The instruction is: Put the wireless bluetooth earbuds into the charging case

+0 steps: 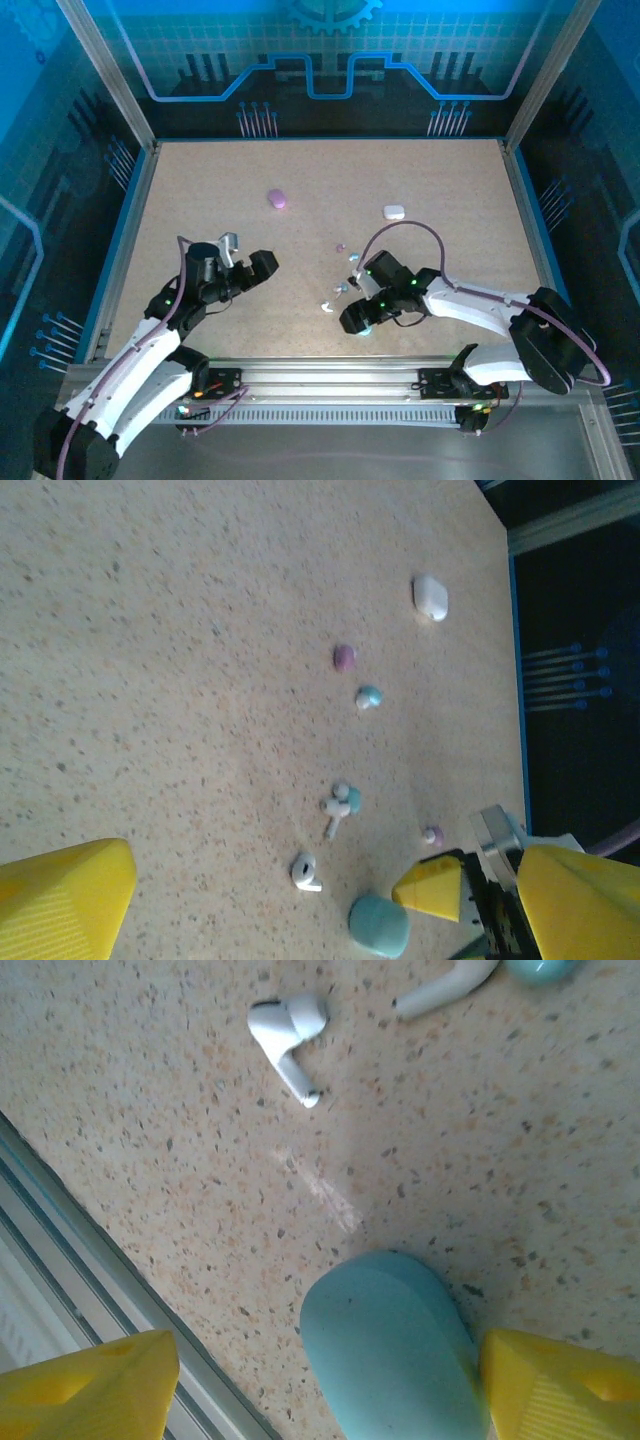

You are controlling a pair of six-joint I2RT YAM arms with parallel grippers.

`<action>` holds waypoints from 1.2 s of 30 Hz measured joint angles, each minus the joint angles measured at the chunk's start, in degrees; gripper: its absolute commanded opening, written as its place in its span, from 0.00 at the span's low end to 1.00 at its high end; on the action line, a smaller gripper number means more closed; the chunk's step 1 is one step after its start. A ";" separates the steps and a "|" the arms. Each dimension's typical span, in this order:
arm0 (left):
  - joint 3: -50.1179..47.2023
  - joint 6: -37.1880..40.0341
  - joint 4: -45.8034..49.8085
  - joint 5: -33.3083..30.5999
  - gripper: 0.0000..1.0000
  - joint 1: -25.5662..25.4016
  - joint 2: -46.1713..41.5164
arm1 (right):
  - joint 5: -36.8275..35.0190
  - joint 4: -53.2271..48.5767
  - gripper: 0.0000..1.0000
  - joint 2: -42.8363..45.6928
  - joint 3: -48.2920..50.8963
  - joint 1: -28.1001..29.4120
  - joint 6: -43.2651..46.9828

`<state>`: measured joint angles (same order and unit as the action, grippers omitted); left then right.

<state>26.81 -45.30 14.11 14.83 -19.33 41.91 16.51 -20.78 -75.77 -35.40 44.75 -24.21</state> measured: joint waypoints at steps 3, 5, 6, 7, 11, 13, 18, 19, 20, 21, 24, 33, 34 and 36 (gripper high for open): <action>0.00 0.04 0.44 0.37 0.99 -2.54 0.31 | -1.75 -0.07 0.79 0.15 0.57 1.90 -0.22; -0.02 0.15 0.72 0.52 0.99 -4.28 0.39 | -3.76 -0.28 0.78 0.85 0.83 3.39 -0.42; -0.09 0.17 0.72 0.52 0.99 -4.87 0.39 | -4.81 -0.37 0.78 1.36 0.94 4.11 -0.46; -0.20 0.17 0.68 0.52 0.99 -5.40 0.39 | -6.14 -0.68 0.77 2.03 0.96 4.94 -0.44; -0.79 0.17 0.74 0.50 0.99 -6.69 0.52 | -12.48 -1.44 0.74 4.02 0.96 8.74 -0.20; -0.79 0.20 0.70 0.50 0.99 -6.99 0.70 | -15.37 -1.84 0.73 4.09 0.96 10.58 0.24; -0.79 0.24 0.74 0.48 0.99 -7.13 1.27 | -21.84 -2.05 0.70 3.76 0.98 14.14 1.46; -0.79 0.33 0.87 0.46 0.99 -7.17 1.27 | -23.02 -1.90 0.68 3.43 1.03 14.82 1.77; -0.79 0.39 1.03 0.46 0.99 -7.21 1.27 | -24.24 -1.68 0.67 2.97 1.03 15.56 2.03; -0.79 0.42 1.14 0.46 0.99 -7.21 1.27 | -24.96 -1.49 0.66 2.54 1.03 16.11 2.36; -0.79 0.44 1.73 0.44 0.99 -7.21 1.27 | -27.02 -1.01 0.65 0.48 1.03 18.14 3.08; -0.79 0.68 2.78 0.02 0.99 -7.21 1.27 | -29.99 -0.48 0.49 -2.89 1.01 21.49 2.36; -0.79 0.72 2.80 0.00 0.99 -7.21 1.27 | -29.88 -0.28 0.47 -2.91 1.03 21.64 2.14; -0.79 0.83 2.80 0.00 0.99 -7.21 1.27 | -29.81 0.17 0.41 -2.89 1.22 21.77 1.99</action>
<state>26.02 -44.47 16.91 14.83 -26.55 43.18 -13.30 -20.60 -78.65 -34.17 66.52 -22.22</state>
